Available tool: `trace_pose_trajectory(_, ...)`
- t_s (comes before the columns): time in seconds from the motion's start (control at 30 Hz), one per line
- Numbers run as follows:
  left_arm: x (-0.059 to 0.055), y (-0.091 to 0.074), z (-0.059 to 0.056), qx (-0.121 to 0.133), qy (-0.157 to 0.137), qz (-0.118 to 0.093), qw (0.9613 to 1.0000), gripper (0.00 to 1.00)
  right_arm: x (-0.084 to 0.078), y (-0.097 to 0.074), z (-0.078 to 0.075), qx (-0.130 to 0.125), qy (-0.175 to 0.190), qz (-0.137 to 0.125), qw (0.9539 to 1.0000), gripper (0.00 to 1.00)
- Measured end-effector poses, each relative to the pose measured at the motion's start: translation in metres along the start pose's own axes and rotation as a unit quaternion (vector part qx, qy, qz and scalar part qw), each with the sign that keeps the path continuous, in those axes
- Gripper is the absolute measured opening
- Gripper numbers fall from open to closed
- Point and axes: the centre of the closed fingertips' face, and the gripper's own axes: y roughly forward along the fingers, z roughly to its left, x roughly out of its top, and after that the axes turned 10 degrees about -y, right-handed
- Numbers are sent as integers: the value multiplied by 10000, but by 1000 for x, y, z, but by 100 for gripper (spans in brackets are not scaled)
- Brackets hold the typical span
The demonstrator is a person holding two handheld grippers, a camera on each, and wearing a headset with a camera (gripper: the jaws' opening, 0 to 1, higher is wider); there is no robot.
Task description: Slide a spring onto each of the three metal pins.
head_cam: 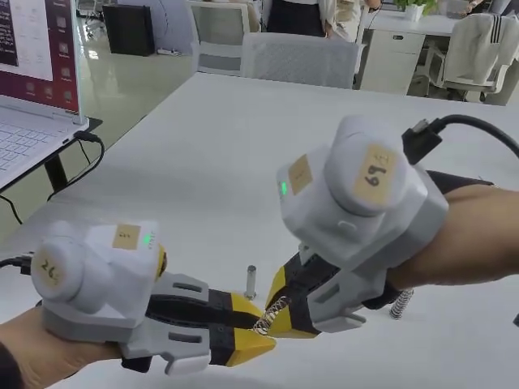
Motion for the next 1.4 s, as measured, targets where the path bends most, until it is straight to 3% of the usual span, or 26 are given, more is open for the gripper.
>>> trace_pose_trajectory(0.3, -4, 1, 1, 14, -33, 93, 10000, 8, -2, -1, -2, -29, -6, 36, 10000, 9)
trace_pose_trajectory(0.87, -9, -13, 14, 325, -302, -38, 9990, 26, -21, -11, -10, -144, 154, 223, 9995, 9)
trace_pose_trajectory(1.4, -30, -25, 41, 882, -439, -56, 9951, 45, -56, -18, -24, -291, 459, 477, 9974, 9)
